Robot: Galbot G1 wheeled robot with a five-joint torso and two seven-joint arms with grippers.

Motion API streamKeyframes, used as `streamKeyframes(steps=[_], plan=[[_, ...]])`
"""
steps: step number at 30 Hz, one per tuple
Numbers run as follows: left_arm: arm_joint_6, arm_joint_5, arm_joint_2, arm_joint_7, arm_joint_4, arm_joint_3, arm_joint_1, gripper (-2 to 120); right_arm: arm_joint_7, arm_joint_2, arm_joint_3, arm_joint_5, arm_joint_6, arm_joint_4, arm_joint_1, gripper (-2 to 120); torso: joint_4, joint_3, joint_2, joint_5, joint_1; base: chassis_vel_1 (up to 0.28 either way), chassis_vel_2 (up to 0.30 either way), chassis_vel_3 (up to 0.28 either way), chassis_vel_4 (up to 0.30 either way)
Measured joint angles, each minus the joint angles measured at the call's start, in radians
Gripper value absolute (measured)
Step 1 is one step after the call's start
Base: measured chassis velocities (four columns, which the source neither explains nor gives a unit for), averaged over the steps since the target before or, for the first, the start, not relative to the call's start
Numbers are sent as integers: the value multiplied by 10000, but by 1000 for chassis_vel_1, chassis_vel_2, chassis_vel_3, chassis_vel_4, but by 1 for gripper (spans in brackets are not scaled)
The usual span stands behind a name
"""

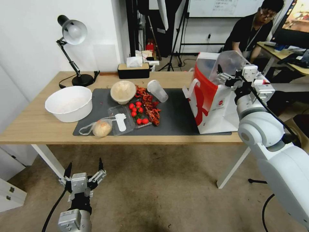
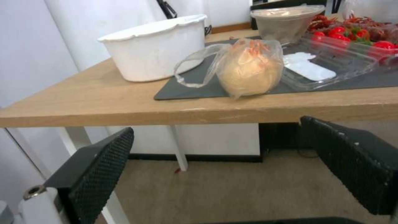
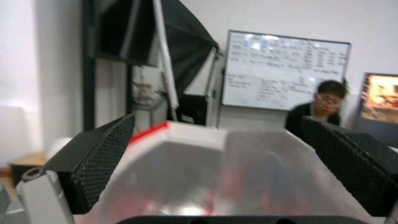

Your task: Pick up the trash from the table and place it into the takeout bag.

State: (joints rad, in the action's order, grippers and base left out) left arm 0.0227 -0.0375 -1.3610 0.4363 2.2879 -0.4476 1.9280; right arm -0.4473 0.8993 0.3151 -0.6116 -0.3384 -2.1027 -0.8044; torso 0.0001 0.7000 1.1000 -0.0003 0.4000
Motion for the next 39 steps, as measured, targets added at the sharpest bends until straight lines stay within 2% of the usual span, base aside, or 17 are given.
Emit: streamKeyframes(steps=[11, 14, 19, 25, 29, 32, 39], plan=[[4, 4, -56, 0, -50, 61, -17, 100, 689, -185, 34, -811, 395, -937, -534, 100, -1, 0, 0, 2, 0, 0, 0, 0, 0], [6, -28, -11, 1, -44, 32, -20, 100, 1586, -319, 79, -962, 739, -1585, -1503, 100, -3, 0, 0, 3, 0, 0, 0, 0, 0], [10, -50, -12, 0, -32, 50, -64, 100, 2443, -413, 3, -597, 1002, -2080, -2414, 100, -2, 0, 0, 3, -2, 0, 0, 0, 0], [42, -59, -23, -2, -16, 68, -73, 100, 2530, -401, -55, -311, 1006, -2293, -2995, 100, -1, 0, 0, 2, -2, 0, 0, 0, 0], [100, -64, -32, -3, -11, 80, -48, 100, 2535, -214, -35, 185, 1075, -2390, -4008, 100, -1, 0, 0, 2, -2, 0, 0, 0, 0], [145, -66, -37, -6, 9, 82, 0, 100, 2500, 221, 152, 993, 1499, -2188, -5158, 100, -2, -1, 0, 4, -2, 0, 0, 0, 0], [173, -74, -19, -6, 29, 67, 39, 100, 2335, 790, 343, 1764, 1924, -1996, -6118, 100, -1, 0, 1, 1, -2, 0, 0, 0, 0]])
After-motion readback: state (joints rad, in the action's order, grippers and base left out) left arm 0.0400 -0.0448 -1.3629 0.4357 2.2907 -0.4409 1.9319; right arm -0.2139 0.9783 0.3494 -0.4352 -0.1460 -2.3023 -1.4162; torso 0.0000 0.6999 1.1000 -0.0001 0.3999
